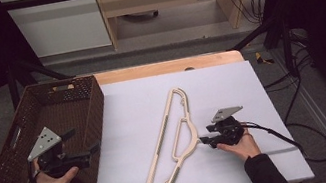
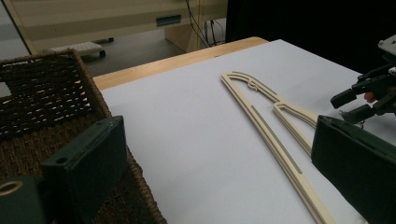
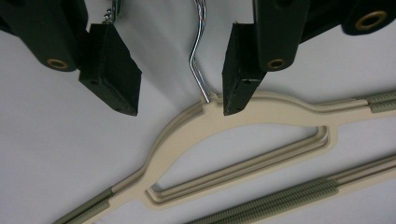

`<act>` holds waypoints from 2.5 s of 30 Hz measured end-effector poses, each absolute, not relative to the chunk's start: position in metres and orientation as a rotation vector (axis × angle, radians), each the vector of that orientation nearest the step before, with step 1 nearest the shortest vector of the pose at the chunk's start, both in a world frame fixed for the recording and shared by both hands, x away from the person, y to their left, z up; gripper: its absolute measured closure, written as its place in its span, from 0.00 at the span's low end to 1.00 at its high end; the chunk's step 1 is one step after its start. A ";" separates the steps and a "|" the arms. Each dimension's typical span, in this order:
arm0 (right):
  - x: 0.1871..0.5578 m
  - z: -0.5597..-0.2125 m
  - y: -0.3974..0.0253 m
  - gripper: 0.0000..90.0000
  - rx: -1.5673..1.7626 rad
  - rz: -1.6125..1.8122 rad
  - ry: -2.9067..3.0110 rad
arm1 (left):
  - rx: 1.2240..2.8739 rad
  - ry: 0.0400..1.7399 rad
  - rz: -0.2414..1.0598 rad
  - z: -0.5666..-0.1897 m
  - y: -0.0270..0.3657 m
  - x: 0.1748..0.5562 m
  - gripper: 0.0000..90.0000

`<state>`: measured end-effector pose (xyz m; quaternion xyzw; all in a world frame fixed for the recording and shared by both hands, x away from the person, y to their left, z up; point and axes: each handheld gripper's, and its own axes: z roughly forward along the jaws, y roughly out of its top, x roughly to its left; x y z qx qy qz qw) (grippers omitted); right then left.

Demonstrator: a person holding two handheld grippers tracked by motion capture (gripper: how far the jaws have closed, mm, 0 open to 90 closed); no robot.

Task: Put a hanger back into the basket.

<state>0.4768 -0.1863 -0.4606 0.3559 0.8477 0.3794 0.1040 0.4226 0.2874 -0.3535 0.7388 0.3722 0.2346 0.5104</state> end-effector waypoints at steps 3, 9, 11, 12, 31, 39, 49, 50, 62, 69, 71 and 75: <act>0.478 -0.465 -0.186 0.59 1.038 1.101 2.517 | 1.779 0.894 0.564 -0.354 0.287 0.422 0.04; 0.481 -0.472 -0.186 0.74 1.011 1.089 2.575 | 1.778 0.892 0.561 -0.354 0.287 0.423 0.04; 0.482 -0.474 -0.185 0.79 1.019 1.091 2.586 | 1.783 0.890 0.561 -0.354 0.286 0.423 0.04; 0.482 -0.474 -0.185 0.81 1.009 1.089 2.598 | 1.783 0.889 0.561 -0.354 0.286 0.423 0.04; 0.483 -0.469 -0.187 0.95 0.982 1.164 2.639 | 1.806 0.877 0.550 -0.355 0.275 0.422 0.05; 0.481 -0.460 -0.191 0.97 0.956 1.218 2.634 | 1.857 0.838 0.518 -0.359 0.246 0.418 0.06; 0.475 -0.449 -0.187 0.97 0.937 1.183 2.624 | 1.970 0.760 0.447 -0.374 0.192 0.418 0.08; 0.475 -0.448 -0.187 0.97 0.933 1.169 2.629 | 2.007 0.738 0.429 -0.378 0.178 0.419 0.08; 0.474 -0.445 -0.185 0.97 0.958 1.166 2.625 | 2.180 0.645 0.321 -0.407 0.101 0.432 0.13; 0.473 -0.445 -0.185 0.97 0.973 1.162 2.621 | 2.234 0.618 0.259 -0.426 0.070 0.442 0.21; 0.473 -0.444 -0.184 0.97 0.985 1.160 2.619 | 2.246 0.611 0.255 -0.431 0.062 0.444 0.24; 0.472 -0.444 -0.184 0.97 0.982 1.153 2.623 | 2.268 0.608 0.233 -0.443 0.049 0.447 0.30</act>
